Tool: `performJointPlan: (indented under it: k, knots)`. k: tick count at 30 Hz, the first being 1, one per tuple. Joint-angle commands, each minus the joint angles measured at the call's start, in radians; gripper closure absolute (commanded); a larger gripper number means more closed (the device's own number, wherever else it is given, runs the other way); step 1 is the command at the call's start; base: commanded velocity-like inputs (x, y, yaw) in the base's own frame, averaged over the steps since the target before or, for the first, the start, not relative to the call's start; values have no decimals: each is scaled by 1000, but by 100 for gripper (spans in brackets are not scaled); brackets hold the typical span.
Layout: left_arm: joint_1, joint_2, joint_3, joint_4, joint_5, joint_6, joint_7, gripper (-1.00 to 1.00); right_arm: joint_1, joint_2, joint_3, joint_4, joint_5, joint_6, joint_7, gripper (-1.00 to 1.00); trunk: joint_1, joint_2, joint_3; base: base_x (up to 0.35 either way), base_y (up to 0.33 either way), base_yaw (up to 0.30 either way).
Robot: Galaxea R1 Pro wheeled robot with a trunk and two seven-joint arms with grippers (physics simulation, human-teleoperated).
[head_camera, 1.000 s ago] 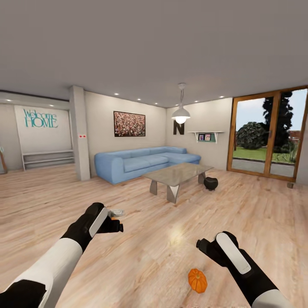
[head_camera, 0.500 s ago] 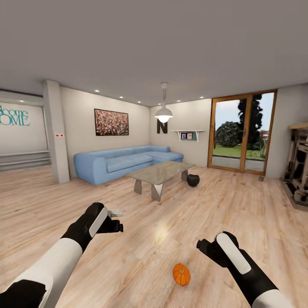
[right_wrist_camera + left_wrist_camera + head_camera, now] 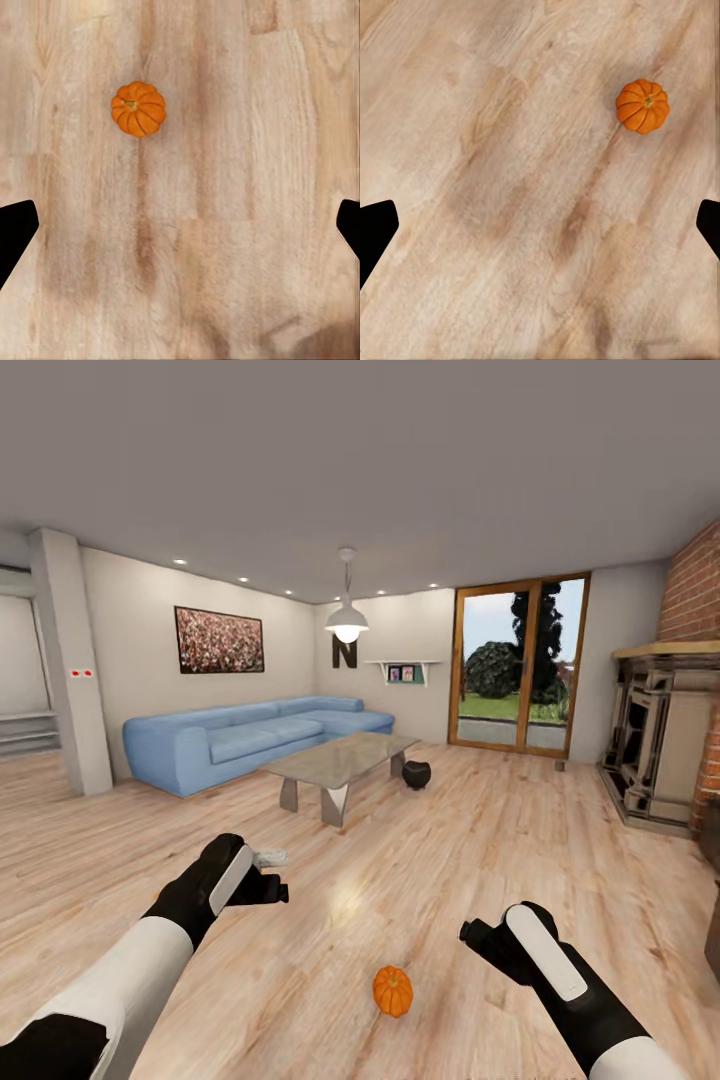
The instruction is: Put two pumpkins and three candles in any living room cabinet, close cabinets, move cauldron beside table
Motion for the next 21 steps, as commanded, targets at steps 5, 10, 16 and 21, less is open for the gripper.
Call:
performJointPlan:
  k: [5,10,16,21]
  knots:
    - [-1,2,-8,-2,11,3,9,-100,-1,-1,3,-1,-6,2,-7,-100,0,-1,-6,0,0,-240]
    - [-1,2,-9,-2,11,3,9,-100,-1,-1,3,-1,-6,1,-7,-100,0,-1,-11,0,0,-238]
    - [-1,2,-9,-2,11,3,9,-100,-1,-1,3,0,-6,1,-7,-100,0,-1,-17,0,0,-231]
    - [-1,3,-9,-2,11,3,9,-100,-1,-1,3,1,-6,1,-7,-100,0,-1,-22,0,0,-226]
